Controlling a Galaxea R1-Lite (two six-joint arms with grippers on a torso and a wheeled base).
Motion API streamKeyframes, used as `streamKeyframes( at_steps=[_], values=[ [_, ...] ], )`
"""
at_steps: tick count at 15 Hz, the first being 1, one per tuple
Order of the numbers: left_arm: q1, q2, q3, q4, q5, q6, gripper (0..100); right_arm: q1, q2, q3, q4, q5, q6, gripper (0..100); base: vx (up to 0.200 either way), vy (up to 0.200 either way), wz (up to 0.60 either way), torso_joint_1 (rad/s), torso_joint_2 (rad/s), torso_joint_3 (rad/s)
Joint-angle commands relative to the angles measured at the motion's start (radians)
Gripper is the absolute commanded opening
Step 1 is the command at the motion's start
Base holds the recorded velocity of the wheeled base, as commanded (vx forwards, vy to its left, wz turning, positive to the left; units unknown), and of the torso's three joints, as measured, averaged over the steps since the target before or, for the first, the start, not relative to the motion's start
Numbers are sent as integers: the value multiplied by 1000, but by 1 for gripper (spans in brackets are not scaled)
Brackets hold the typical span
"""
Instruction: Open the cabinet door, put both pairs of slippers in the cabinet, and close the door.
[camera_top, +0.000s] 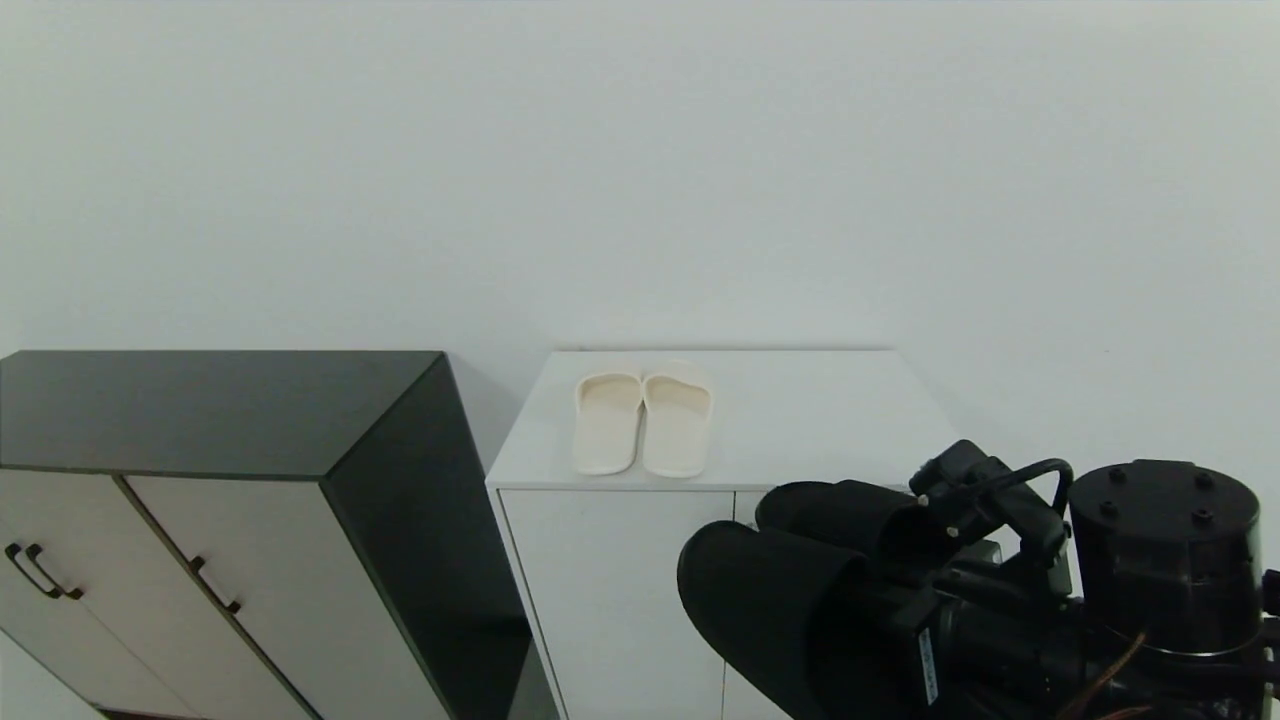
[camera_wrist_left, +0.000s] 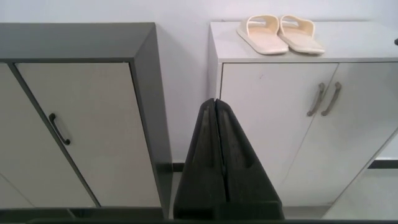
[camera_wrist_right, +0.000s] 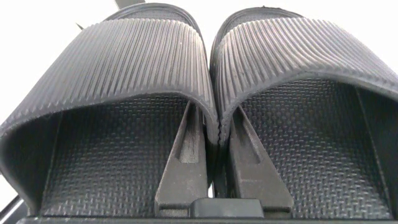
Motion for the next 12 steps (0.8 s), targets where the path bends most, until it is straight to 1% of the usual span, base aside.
streamKeyframes(
  at_steps=[1, 4, 7, 12],
  values=[
    [0, 0, 0, -1, -2, 3, 0, 0, 2, 4, -2, 12, 1, 0, 0, 0, 0, 0, 0, 0],
    [0, 0, 0, -1, 0, 1, 0, 0, 1, 20, -14, 23, 1, 0, 0, 0, 0, 0, 0, 0],
    [0, 0, 0, -1, 0, 0, 0, 0, 2, 41, -63, 23, -1, 0, 0, 0, 0, 0, 0, 0],
    [0, 0, 0, -1, 0, 4, 0, 2, 8, 53, -65, 26, -1, 0, 0, 0, 0, -17, 32, 18]
  ],
)
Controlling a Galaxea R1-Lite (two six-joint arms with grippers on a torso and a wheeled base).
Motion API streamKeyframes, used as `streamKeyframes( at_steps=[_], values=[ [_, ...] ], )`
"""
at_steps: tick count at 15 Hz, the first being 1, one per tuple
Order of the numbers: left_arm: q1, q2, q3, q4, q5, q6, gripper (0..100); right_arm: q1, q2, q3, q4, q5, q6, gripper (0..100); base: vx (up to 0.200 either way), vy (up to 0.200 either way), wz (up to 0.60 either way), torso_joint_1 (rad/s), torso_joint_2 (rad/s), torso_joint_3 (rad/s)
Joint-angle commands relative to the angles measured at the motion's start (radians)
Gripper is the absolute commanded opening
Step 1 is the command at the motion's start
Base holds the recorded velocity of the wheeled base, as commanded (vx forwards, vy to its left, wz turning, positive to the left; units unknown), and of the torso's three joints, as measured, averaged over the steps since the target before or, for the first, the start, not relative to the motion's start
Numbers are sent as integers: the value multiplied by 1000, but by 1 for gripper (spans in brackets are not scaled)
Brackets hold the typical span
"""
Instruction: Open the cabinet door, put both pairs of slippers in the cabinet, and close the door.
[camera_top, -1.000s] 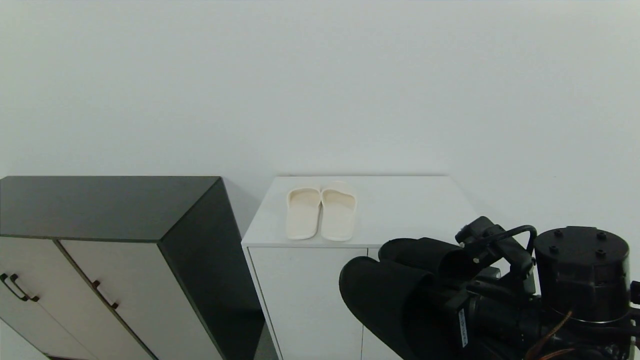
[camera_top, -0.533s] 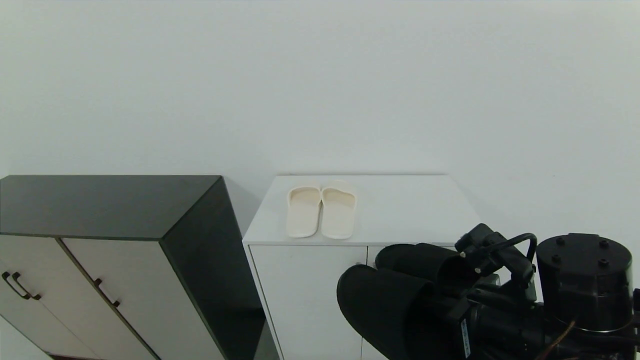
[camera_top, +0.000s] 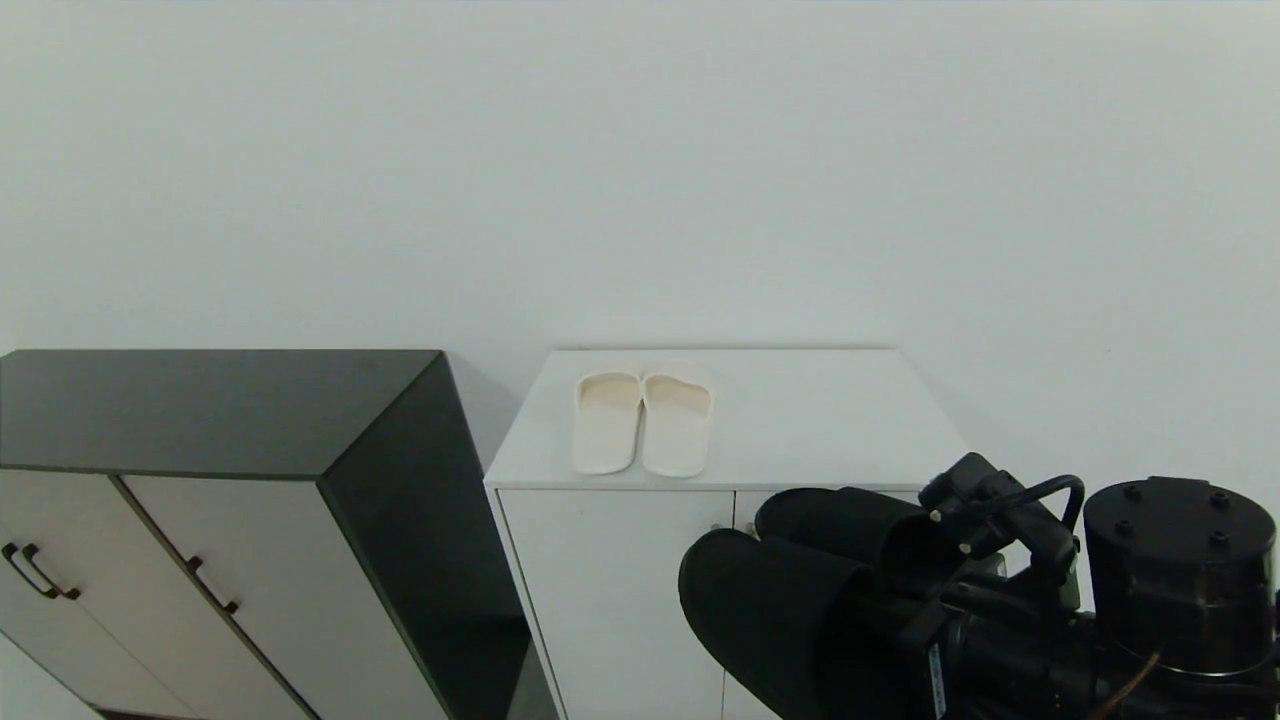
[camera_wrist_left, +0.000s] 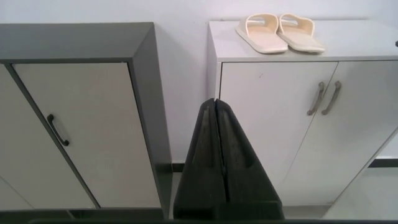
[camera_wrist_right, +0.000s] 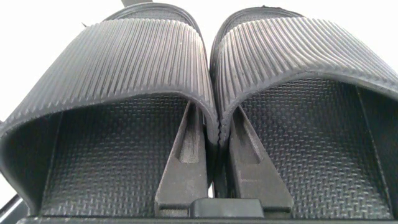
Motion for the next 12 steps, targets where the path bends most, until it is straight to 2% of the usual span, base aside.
streamKeyframes(
  at_steps=[1, 4, 5, 12],
  values=[
    [0, 0, 0, 0, 0, -5, 0, 1, 5, 1, 0, 0, -1, 0, 0, 0, 0, -144, 315, 159],
    [0, 0, 0, 0, -4, -5, 0, -1, 1, 8, -2, 0, 1, 0, 0, 0, 0, -157, 357, 193],
    [0, 0, 0, 0, -4, -5, 100, 1, 1, 8, -2, 2, 1, 0, 0, 0, 0, -168, 383, 212],
    [0, 0, 0, 0, -3, 1, 100, 1, -2, 15, -20, 0, 1, 0, 0, 0, 0, -210, 479, 273]
  ],
)
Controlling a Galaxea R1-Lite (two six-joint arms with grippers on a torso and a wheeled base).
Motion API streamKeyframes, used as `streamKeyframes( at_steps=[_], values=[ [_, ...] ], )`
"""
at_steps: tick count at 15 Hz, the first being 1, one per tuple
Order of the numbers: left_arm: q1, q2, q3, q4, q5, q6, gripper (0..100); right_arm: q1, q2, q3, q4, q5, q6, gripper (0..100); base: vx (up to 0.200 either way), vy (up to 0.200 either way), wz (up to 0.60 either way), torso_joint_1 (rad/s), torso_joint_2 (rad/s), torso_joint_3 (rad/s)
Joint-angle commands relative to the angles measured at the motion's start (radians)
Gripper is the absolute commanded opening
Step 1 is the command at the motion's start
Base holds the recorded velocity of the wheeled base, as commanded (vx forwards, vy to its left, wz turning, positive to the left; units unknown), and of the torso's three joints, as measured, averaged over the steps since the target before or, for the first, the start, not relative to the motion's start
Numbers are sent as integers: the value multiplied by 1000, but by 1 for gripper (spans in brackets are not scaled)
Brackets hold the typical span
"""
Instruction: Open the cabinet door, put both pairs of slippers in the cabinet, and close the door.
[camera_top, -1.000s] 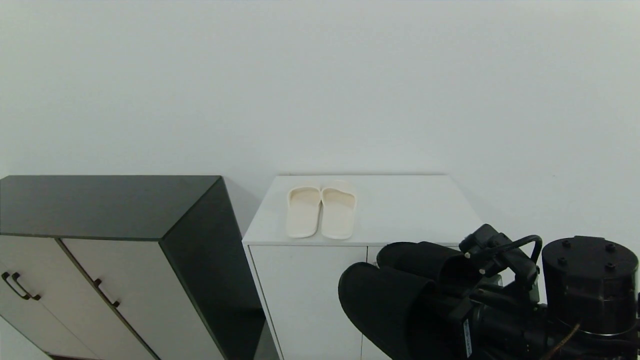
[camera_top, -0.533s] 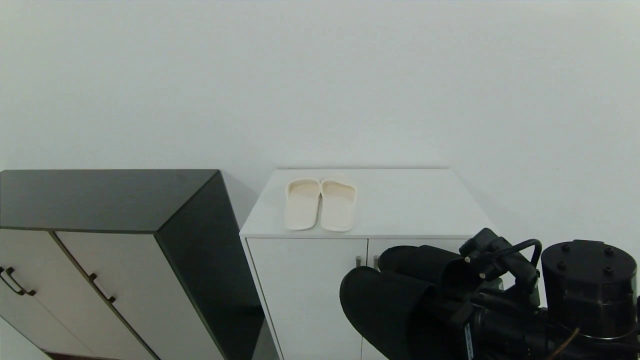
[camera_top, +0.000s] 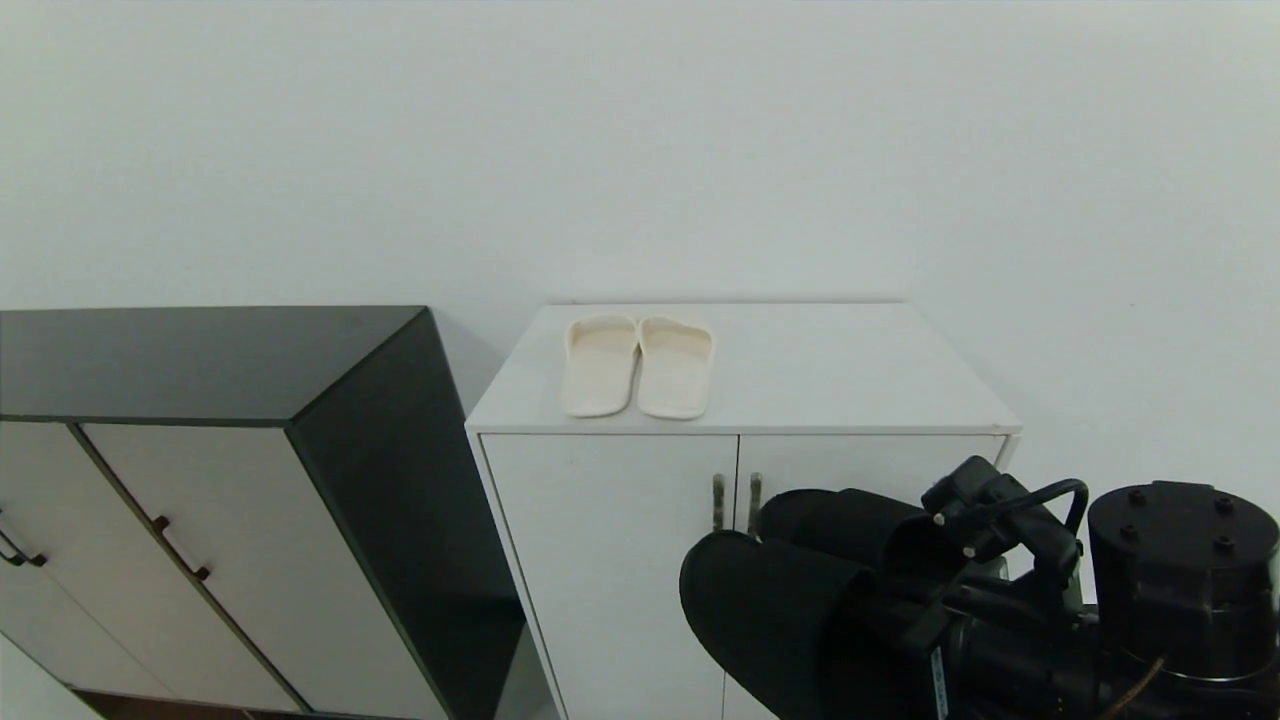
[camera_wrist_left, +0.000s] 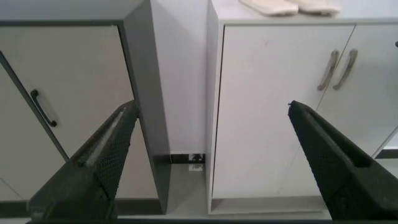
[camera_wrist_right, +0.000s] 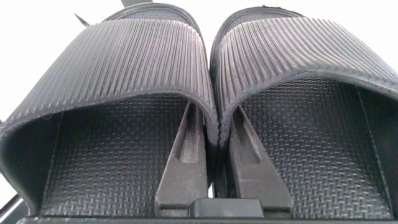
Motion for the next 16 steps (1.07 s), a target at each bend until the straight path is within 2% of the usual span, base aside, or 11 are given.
streamKeyframes(
  at_steps=[1, 9, 10, 11, 12, 13, 14, 15, 16],
  values=[
    [0, 0, 0, -1, 0, -1, 100, 0, 0, 2, -1, 0, 1, 0, 0, 0, 0, -232, 549, 325],
    [0, 0, 0, -1, -1, -6, 100, 0, 0, 8, -3, 0, -3, 0, 0, 0, 0, -206, 522, 319],
    [0, 0, 0, -2, 5, -30, 100, 0, -2, 10, -3, -2, -3, 0, 0, 0, 0, -188, 500, 320],
    [0, 0, 0, -5, 20, -30, 100, 0, -2, 12, -3, -2, -3, 0, 0, 0, 0, -173, 486, 310],
    [0, -2, -8, -30, 63, -38, 100, 2, -3, 12, -3, 0, -3, 0, 0, 0, 0, -159, 500, 315],
    [-11, 46, -130, -65, 41, -90, 100, 2, -5, 16, -3, 0, -3, 0, 0, 0, 0, -159, 486, 315],
    [-21, 149, -245, -45, 28, -170, 100, 4, -3, 22, -3, 0, -3, 0, 0, 0, 0, -154, 486, 325],
    [-46, 244, -301, -41, -6, -172, 100, 7, -3, 28, -9, 0, -3, 0, 0, 0, 0, -144, 481, 325],
    [-78, 330, -310, -50, -61, -168, 100, 10, -2, 36, -20, 0, -3, 0, 0, 0, 0, -134, 471, 325]
  ],
)
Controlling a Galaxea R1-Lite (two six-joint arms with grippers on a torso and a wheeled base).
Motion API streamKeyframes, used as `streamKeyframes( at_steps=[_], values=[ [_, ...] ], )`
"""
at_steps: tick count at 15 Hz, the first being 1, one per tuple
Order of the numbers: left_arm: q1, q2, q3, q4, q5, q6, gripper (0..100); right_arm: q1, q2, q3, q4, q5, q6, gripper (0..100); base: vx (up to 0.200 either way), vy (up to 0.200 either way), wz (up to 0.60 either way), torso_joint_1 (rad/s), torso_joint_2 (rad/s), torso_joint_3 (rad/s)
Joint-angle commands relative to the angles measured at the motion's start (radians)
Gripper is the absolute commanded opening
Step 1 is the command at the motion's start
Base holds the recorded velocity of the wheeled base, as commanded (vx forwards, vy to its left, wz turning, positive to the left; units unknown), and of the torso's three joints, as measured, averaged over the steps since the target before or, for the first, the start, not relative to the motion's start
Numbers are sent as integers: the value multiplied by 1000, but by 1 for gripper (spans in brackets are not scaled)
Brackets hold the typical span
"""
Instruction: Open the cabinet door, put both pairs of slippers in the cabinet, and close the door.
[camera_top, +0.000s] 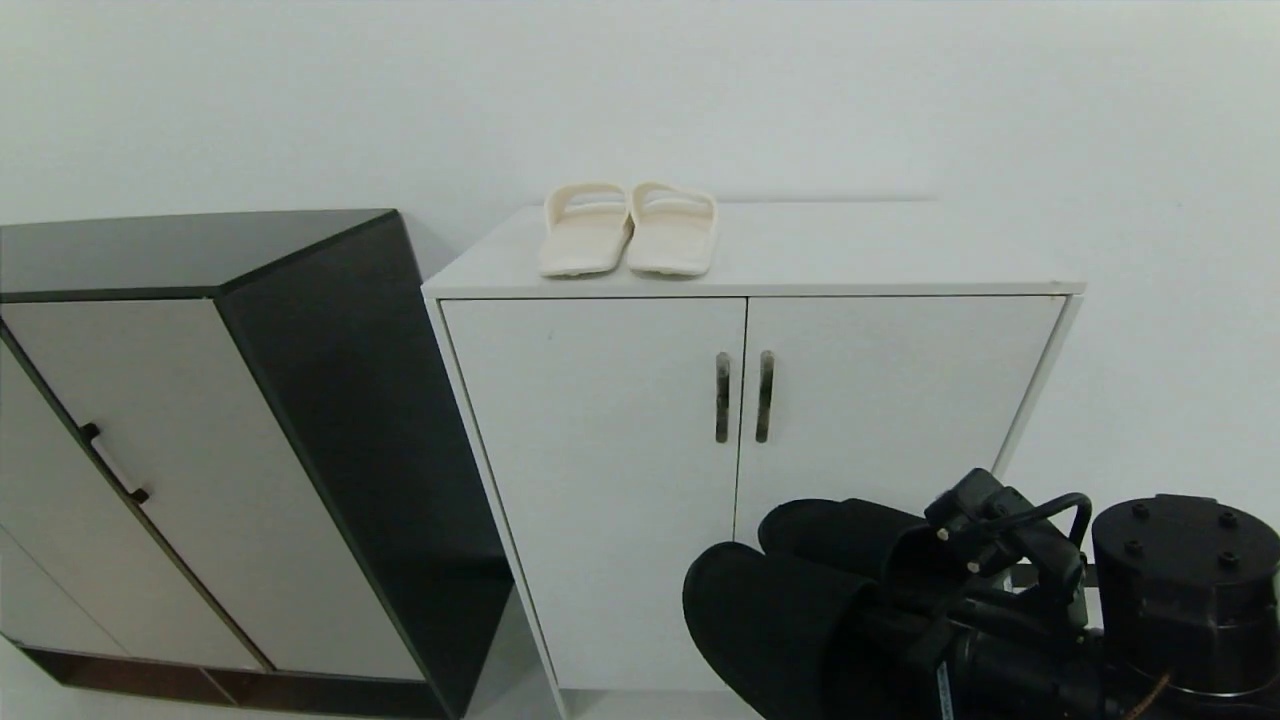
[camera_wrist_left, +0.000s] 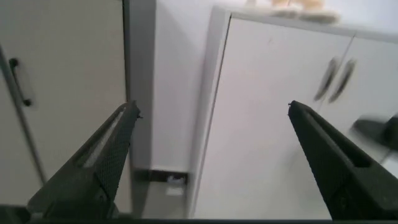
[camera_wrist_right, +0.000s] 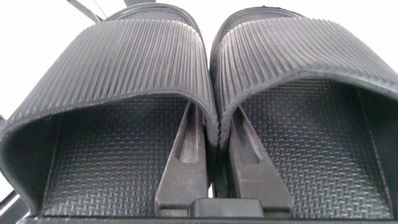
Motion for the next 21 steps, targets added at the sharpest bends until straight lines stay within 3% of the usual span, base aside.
streamKeyframes(
  at_steps=[1, 4, 5, 6, 7, 9, 13, 16, 18, 21],
  values=[
    [-86, 317, -137, -34, -121, -38, 100, 5, 3, 13, -12, 1, 1, 0, 0, 0, 0, -129, 456, 330],
    [-165, 487, -123, -141, -268, -33, 100, 12, 0, 33, -29, 2, 1, 0, 0, 0, 0, -108, 463, 347],
    [-192, 547, -131, -169, -327, -16, 100, 15, 0, 39, -30, 2, 1, 0, 0, 0, 0, -90, 461, 364],
    [-232, 639, -140, -217, -371, 30, 100, 21, 6, 42, -30, 2, 1, 0, 0, 0, 0, -76, 452, 364],
    [-280, 716, -141, -258, -376, 51, 100, 23, 9, 45, -30, 2, 1, 0, 0, 0, 0, -41, 461, 388],
    [-384, 875, -143, -384, -374, 54, 100, 23, 9, 45, -30, 1, -1, 0, 0, 0, 0, -32, 440, 403],
    [-485, 1220, -243, -691, -370, 50, 100, 23, 4, 59, -32, 2, -1, 0, 0, 0, 0, -5, 187, 170],
    [-574, 1395, -404, -711, -370, 40, 100, 23, -7, 63, -32, 12, -1, 0, 0, 0, 0, 0, 0, 0],
    [-645, 1484, -509, -711, -370, 36, 100, 12, -23, 68, -30, 73, 1, 0, 0, 0, 0, 0, 0, 0],
    [-692, 1566, -661, -700, -382, -4, 100, -12, -46, 88, -30, 130, -2, 0, 0, 0, 0, 0, 0, 0]
  ],
)
